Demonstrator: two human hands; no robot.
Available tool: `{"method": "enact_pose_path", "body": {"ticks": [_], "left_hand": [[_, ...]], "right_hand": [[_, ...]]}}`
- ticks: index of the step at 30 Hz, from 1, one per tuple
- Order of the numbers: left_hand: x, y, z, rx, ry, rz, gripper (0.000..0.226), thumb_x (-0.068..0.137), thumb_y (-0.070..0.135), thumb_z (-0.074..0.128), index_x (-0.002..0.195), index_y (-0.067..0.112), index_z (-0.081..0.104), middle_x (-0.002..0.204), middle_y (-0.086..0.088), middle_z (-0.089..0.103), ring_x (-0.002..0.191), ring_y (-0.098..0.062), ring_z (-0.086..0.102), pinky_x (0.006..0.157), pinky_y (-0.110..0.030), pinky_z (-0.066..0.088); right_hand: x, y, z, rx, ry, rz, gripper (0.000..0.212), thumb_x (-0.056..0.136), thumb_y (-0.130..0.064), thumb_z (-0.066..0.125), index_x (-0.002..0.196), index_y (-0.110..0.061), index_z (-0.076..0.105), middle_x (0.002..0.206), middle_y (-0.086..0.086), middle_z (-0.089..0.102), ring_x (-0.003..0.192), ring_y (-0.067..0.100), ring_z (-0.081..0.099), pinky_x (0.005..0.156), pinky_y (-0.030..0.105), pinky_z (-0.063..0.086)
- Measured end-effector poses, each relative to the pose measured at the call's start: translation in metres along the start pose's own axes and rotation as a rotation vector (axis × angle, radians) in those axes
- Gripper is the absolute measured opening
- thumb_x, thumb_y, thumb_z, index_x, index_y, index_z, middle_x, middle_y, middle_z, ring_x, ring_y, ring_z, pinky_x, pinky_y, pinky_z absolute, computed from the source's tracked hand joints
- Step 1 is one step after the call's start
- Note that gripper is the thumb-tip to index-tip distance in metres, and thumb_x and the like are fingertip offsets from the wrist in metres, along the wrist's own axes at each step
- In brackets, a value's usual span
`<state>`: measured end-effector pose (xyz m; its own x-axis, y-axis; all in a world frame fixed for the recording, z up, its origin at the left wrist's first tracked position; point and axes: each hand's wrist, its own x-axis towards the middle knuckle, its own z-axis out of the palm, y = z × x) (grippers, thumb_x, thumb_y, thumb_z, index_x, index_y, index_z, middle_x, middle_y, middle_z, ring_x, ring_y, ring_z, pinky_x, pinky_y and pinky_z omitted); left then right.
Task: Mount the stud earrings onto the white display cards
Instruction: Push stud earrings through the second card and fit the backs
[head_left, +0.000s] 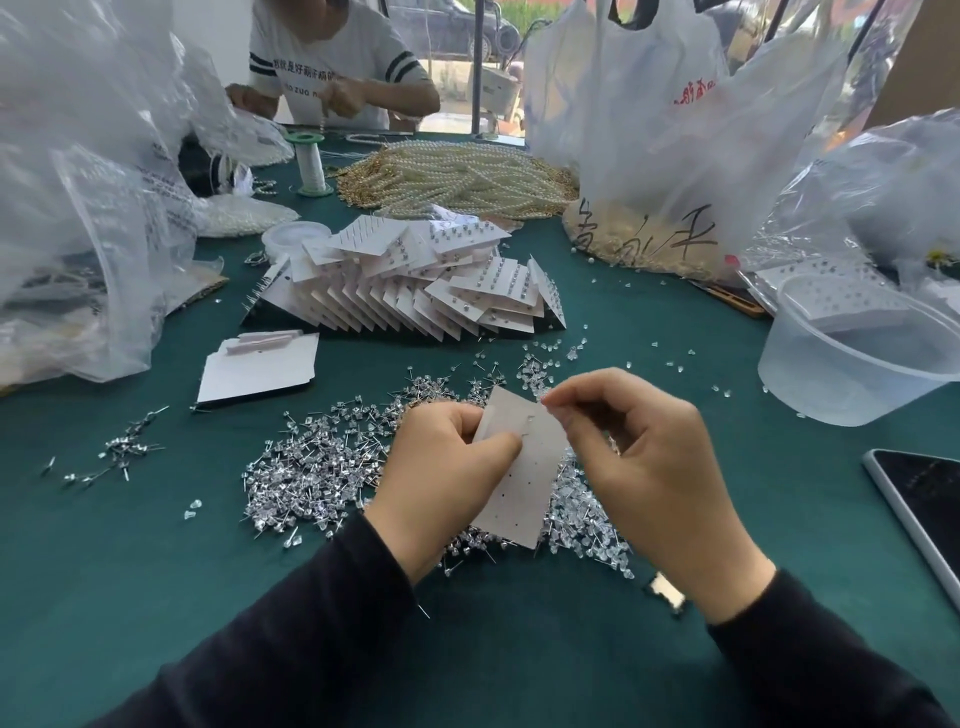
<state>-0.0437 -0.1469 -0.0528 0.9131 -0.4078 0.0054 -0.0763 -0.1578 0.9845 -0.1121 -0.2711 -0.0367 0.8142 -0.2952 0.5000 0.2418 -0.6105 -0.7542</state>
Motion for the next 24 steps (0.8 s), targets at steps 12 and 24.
{"method": "enact_pose_path", "body": {"ticks": [12,24], "left_hand": [[0.0,-0.003,0.002,-0.02,-0.003,0.006,0.041,0.066,0.022,0.058,0.075,-0.018,0.055,0.066,-0.019,0.055,0.06,-0.021,0.046,0.055,-0.034,0.038],[-0.003,-0.001,0.003,0.103,0.041,0.082,0.042,0.065,0.029,0.055,0.07,-0.013,0.059,0.067,-0.032,0.058,0.057,-0.018,0.045,0.049,-0.049,0.045]], "right_hand": [[-0.011,0.011,0.017,-0.157,0.043,-0.183,0.006,0.077,0.001,0.065,0.075,-0.004,0.065,0.077,0.004,0.063,0.067,0.011,0.056,0.064,0.017,0.046],[-0.013,0.015,0.019,-0.116,0.041,-0.167,0.009,0.076,0.004,0.065,0.074,-0.004,0.063,0.075,0.004,0.062,0.068,0.011,0.056,0.064,0.02,0.047]]}}
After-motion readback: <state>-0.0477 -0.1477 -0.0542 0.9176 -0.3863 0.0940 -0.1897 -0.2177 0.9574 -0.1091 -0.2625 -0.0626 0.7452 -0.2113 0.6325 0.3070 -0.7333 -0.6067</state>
